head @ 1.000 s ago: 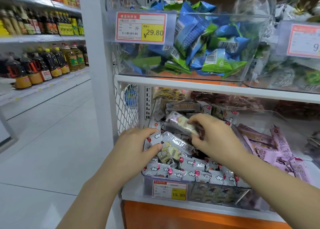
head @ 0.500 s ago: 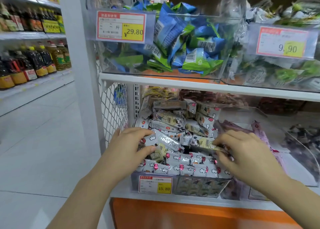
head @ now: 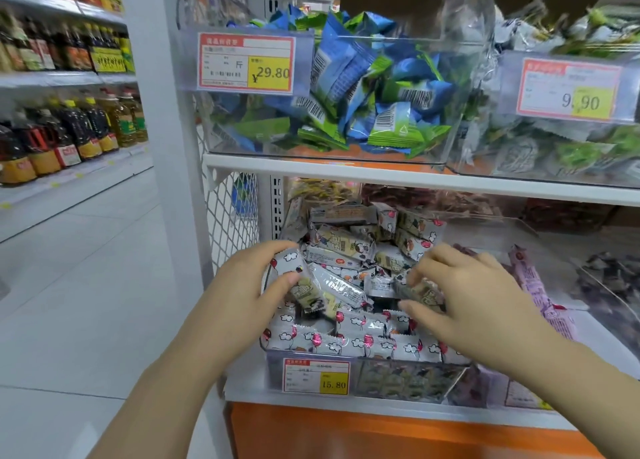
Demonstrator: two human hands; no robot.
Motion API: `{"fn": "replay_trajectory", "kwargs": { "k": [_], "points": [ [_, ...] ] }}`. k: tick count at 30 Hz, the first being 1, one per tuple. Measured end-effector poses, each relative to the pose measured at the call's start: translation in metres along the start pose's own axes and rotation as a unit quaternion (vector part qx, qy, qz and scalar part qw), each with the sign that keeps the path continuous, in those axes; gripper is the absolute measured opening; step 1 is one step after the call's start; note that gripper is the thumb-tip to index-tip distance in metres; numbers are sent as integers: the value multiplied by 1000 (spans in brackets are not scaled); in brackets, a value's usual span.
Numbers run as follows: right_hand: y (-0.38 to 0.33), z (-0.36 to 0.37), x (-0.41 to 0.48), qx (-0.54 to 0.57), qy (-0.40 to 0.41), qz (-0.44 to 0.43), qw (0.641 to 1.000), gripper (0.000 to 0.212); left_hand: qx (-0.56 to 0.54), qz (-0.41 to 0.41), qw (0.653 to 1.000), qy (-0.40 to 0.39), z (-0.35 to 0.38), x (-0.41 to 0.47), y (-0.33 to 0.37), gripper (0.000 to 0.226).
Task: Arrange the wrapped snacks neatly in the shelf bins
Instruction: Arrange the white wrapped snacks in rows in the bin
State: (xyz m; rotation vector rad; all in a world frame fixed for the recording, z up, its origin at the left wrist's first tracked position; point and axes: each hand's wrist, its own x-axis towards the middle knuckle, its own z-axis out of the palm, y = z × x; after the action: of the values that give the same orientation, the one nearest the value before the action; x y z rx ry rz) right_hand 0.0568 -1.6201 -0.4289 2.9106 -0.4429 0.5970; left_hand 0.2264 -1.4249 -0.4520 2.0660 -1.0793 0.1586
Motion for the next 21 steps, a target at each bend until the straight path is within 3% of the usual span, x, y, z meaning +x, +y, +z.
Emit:
{"fn": "replay_trajectory", "kwargs": {
  "k": [4, 7, 14, 17, 21],
  "points": [
    [-24, 0, 33, 142, -87, -28, 986, 16, -25, -22, 999, 28, -5, -3, 6, 39],
    [-35, 16, 60, 210, -160, -27, 964, 23, -67, -29, 997, 39, -9, -4, 5, 38],
    [-56, 59, 91, 91, -184, -30, 978, 63, -132, -69, 988, 44, -19, -3, -2, 27],
    [-67, 65, 94, 41, -178, -27, 983, 65, -128, -73, 988, 46, -20, -2, -4, 26],
    [-71, 67, 97, 58, -173, -21, 983, 58, -128, -73, 988, 47, -20, -3, -8, 25]
  ]
}}
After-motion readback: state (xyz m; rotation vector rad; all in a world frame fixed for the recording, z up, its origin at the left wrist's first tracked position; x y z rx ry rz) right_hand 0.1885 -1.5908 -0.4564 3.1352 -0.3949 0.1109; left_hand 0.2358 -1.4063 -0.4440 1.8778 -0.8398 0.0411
